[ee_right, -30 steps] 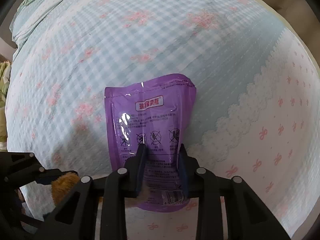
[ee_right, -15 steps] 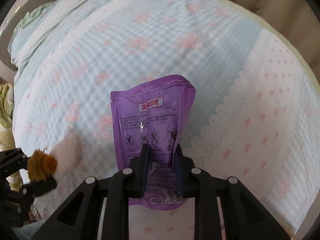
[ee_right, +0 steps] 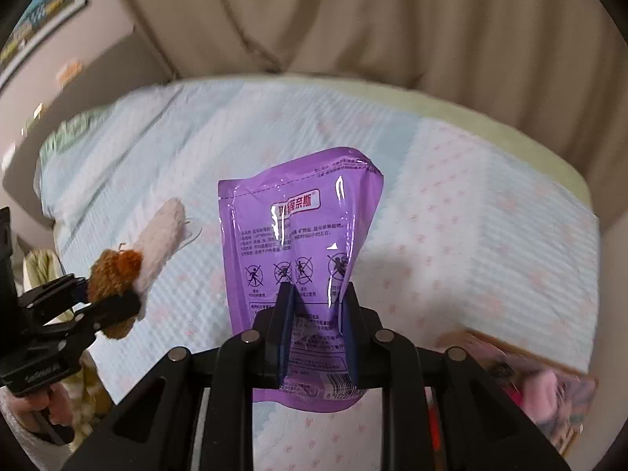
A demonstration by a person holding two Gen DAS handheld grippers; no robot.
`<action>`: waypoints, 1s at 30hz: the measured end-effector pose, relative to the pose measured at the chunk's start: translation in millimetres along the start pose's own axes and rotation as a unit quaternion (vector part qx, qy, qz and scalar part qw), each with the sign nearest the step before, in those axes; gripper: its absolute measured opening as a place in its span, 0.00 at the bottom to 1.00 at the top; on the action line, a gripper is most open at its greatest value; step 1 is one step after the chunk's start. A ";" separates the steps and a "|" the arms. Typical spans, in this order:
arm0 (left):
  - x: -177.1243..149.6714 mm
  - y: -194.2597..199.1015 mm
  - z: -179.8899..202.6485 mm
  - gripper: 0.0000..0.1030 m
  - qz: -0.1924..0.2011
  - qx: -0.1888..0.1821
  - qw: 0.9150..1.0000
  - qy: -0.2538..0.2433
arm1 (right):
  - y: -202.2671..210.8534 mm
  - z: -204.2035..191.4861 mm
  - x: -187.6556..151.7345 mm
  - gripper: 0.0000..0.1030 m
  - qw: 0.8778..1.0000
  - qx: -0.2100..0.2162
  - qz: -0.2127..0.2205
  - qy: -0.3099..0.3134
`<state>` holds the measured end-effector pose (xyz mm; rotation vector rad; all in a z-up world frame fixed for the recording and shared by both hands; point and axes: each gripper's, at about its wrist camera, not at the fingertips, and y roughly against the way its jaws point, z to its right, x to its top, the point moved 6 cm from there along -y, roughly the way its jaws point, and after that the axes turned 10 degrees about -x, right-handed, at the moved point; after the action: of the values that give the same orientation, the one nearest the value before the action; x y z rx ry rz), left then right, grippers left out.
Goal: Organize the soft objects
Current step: 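Lift and carry the teddy plush and purple packet in both tools over the box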
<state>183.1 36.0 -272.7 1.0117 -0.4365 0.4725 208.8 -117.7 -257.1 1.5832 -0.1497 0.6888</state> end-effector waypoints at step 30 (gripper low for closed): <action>-22.4 -178.1 308.3 0.35 -0.122 -0.058 0.984 -0.117 | 99.7 311.4 -165.5 0.20 0.951 -0.116 -0.034 -0.285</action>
<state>225.7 -318.1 -266.2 0.9956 -0.5356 0.1054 131.7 -475.9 -248.3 1.5121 -0.5787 0.1339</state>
